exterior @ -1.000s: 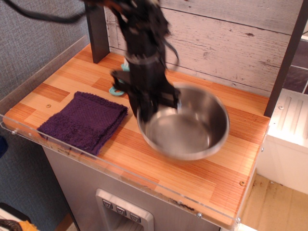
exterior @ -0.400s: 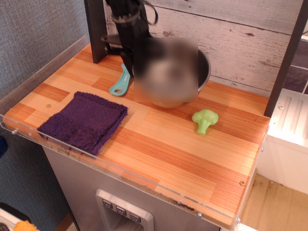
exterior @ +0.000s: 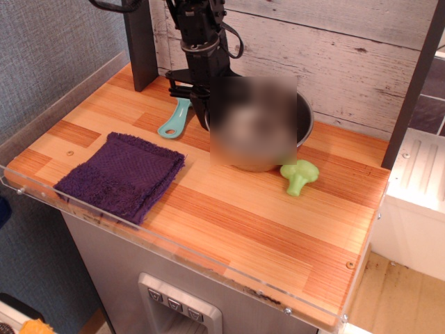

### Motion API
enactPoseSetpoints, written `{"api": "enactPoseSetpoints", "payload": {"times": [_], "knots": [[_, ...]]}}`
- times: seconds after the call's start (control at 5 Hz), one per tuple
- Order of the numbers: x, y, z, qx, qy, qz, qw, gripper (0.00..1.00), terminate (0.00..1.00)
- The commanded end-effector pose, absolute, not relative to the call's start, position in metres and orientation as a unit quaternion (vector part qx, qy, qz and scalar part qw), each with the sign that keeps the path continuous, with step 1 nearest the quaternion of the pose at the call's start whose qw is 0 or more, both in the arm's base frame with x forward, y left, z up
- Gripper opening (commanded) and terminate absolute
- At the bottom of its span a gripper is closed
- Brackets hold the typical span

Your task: Move vessel diagonally from bottom to top

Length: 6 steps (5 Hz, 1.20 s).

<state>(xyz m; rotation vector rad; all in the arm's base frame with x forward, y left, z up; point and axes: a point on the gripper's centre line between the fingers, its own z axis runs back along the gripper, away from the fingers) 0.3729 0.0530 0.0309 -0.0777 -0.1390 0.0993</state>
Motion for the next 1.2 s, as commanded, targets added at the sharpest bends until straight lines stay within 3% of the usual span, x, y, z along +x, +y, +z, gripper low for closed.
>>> {"api": "enactPoseSetpoints", "payload": {"times": [0.0, 0.4, 0.6, 1.0], "knots": [[0.379, 0.057, 0.054, -0.018, -0.102, 0.044, 0.994, 1.00, 0.00], [0.372, 0.060, 0.121, 0.014, -0.169, 0.016, 0.985, 1.00, 0.00], [0.356, 0.054, 0.143, 0.013, -0.172, -0.001, 0.985, 1.00, 0.00], [0.334, 0.041, 0.143, 0.019, -0.143, -0.016, 0.989, 1.00, 0.00]]}}
